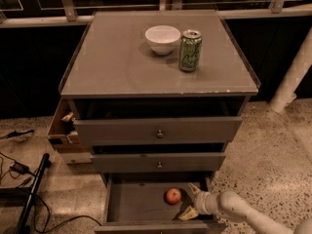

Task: Pick apple from bottom drawer and place on counter

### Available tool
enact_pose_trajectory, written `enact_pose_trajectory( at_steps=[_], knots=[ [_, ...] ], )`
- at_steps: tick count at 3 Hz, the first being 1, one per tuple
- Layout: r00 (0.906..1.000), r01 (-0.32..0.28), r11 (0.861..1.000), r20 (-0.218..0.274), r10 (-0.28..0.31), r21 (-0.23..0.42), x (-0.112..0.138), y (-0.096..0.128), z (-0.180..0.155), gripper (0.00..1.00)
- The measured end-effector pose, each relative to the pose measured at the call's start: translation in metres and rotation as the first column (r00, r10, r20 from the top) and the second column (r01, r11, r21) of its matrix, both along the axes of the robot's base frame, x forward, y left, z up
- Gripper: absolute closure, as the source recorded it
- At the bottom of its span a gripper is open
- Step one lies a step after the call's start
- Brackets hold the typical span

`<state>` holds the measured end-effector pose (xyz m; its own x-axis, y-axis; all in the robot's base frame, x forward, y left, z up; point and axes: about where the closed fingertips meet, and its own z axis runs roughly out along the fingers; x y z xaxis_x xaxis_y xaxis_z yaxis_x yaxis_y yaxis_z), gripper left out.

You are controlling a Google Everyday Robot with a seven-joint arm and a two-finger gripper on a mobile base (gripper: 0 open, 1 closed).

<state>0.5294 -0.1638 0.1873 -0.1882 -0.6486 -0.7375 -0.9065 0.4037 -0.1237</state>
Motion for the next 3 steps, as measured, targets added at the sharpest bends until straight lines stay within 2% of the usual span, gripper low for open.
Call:
enact_pose_trajectory(
  at_steps=[1, 2, 3],
  knots=[
    [0.9999, 0.006, 1.0, 0.011, -0.006, 0.013, 0.006, 0.003, -0.005, 0.16],
    [0.9998, 0.012, 1.0, 0.014, -0.012, 0.024, 0.014, 0.007, -0.009, 0.27],
    [0.9998, 0.02, 0.999, 0.006, -0.02, 0.036, 0.019, 0.01, -0.017, 0.26]
  ],
)
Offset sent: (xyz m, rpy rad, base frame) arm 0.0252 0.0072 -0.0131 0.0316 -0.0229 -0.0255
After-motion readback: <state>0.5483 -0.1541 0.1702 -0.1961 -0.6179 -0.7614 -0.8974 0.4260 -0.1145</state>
